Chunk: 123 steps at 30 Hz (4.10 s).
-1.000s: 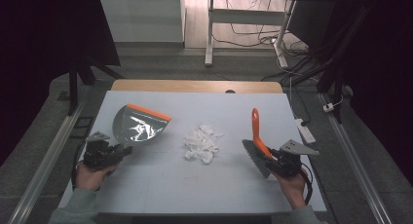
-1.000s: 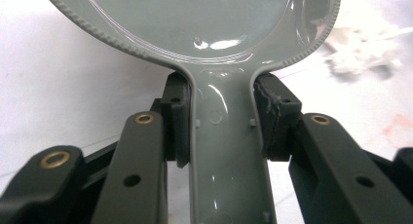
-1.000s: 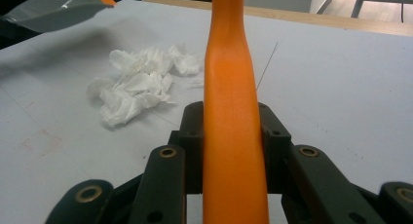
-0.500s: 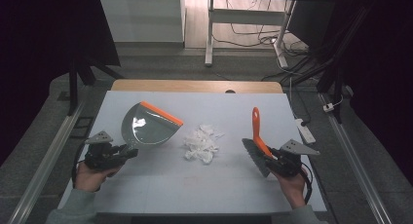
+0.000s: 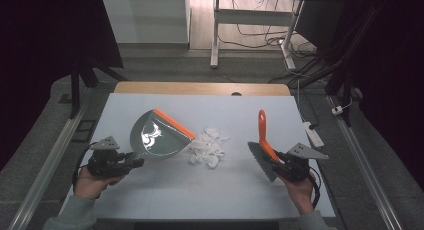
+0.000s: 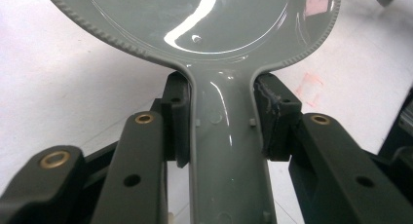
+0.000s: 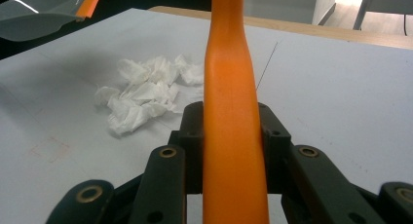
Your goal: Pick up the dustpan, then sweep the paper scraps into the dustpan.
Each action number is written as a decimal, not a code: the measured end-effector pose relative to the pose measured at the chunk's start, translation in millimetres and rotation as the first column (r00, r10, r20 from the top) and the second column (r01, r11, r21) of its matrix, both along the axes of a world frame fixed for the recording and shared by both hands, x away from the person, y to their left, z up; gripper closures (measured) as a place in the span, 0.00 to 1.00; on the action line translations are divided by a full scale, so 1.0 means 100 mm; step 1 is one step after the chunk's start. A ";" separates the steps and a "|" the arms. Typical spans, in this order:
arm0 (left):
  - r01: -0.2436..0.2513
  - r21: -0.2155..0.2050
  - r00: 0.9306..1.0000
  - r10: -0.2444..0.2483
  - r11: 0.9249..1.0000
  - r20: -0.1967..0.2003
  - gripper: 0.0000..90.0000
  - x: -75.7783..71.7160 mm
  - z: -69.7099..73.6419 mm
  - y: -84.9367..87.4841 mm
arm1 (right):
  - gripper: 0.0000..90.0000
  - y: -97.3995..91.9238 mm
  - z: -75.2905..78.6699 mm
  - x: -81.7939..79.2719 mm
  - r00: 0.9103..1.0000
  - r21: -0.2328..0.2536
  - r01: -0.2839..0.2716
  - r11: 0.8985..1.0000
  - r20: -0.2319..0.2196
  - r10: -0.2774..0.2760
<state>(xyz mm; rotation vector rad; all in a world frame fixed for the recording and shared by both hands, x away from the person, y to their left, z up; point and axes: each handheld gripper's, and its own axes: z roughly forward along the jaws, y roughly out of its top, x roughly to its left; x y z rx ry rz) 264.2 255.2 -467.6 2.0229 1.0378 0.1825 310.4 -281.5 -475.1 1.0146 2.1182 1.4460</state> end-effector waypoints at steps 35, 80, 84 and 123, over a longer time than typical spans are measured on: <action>0.186 0.056 0.981 -0.182 0.981 -0.070 0.68 -0.08 -0.03 -0.20 | 0.78 0.29 0.08 0.26 1.000 0.019 0.002 1.000 0.013 -0.002; 0.254 0.156 0.954 -0.221 0.955 -0.205 0.68 -0.07 -0.24 -0.08 | 0.78 0.68 0.05 0.60 1.000 0.014 -0.021 1.000 0.001 0.021; 0.262 0.168 0.950 -0.223 0.950 -0.218 0.68 -0.07 -0.26 -0.09 | 0.78 0.69 0.06 0.62 1.000 0.014 -0.012 1.000 0.006 0.012; 0.316 0.146 0.928 -0.274 0.937 -0.250 0.68 0.01 -0.40 -0.35 | 0.78 1.03 -0.09 1.16 0.999 -0.089 0.021 0.996 -0.044 -0.025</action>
